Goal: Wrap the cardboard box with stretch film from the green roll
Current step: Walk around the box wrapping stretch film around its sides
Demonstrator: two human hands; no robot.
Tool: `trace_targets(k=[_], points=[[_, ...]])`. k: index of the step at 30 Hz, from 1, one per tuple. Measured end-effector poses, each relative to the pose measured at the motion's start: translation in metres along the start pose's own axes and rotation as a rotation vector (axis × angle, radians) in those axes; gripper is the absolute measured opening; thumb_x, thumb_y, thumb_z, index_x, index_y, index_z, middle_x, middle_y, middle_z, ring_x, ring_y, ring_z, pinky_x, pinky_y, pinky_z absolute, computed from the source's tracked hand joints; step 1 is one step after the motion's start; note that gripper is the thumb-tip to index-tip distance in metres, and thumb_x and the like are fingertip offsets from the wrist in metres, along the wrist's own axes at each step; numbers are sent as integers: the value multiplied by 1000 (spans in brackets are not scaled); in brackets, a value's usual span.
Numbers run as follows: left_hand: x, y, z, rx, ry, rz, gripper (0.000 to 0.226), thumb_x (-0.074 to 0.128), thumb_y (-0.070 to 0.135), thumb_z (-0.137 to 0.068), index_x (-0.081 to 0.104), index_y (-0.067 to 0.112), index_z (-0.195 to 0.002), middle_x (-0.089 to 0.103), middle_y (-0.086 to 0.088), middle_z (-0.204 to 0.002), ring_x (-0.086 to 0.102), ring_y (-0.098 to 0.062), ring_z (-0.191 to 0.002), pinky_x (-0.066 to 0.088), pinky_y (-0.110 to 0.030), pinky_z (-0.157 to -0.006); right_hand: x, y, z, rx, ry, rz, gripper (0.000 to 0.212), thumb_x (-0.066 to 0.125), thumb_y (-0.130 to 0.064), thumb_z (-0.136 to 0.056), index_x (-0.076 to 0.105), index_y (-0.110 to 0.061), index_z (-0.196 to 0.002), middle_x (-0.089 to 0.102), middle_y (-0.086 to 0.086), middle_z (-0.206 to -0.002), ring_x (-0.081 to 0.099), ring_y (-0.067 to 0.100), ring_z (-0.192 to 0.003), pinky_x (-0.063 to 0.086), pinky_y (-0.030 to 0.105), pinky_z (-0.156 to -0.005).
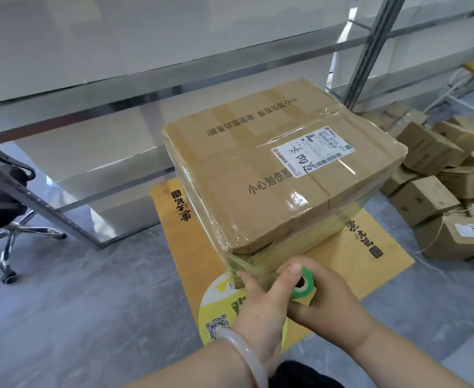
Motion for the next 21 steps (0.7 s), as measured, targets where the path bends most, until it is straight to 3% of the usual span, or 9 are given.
trace_targets(k=[3,5,8,14,17,21], points=[[10,-8,2,-68,-71,17,158,88,76,-21,27,21,-155,58,-3,-143,50,-17,-136,36,-38,-117,-11,6,-5,82,34,153,38,66,-50,-56,49,-34,-86,58,-15,-89,56,7,-77,45,21,-60],[20,-3,2,-74,-140,12,129,88,73,-32,48,19,-142,64,0,-135,55,-15,-131,37,-34,-114,-20,11,-10,107,45,229,37,75,-48,-57,47,-32,-77,57,-15,-83,54,5,-73,41,20,-55],[31,4,-3,-97,-146,15,102,80,64,-44,56,20,-132,65,4,-133,55,-13,-129,35,-34,-115,-35,15,-21,113,43,299,40,79,-45,-60,42,-31,-68,53,-9,-68,51,5,-66,37,22,-51],[55,5,-25,-35,89,165,105,82,50,-40,55,10,-134,68,-7,-128,63,-19,-120,48,-29,-95,-55,22,-45,-29,-83,205,21,63,-52,-60,49,-44,-75,55,-18,-83,55,2,-77,40,20,-61],[64,5,-31,42,191,293,103,82,42,-43,54,4,-135,72,-15,-119,71,-21,-105,54,-30,-83,-58,32,-43,-80,-192,143,31,67,-47,-66,53,-44,-93,56,-26,-95,56,-1,-94,49,26,-77],[75,4,-38,98,270,368,107,83,44,-46,48,3,-139,69,-21,-121,71,-26,-108,55,-40,-99,-73,48,-45,-33,-155,100,40,76,-47,-67,47,-37,-93,62,-18,-90,61,0,-89,53,33,-74]])
Point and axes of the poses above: each hand's wrist, its own z-axis away from the middle knuckle, its own x-axis out of the palm, y = z × x, the point moved 4 cm from there along -z, towards the middle knuckle
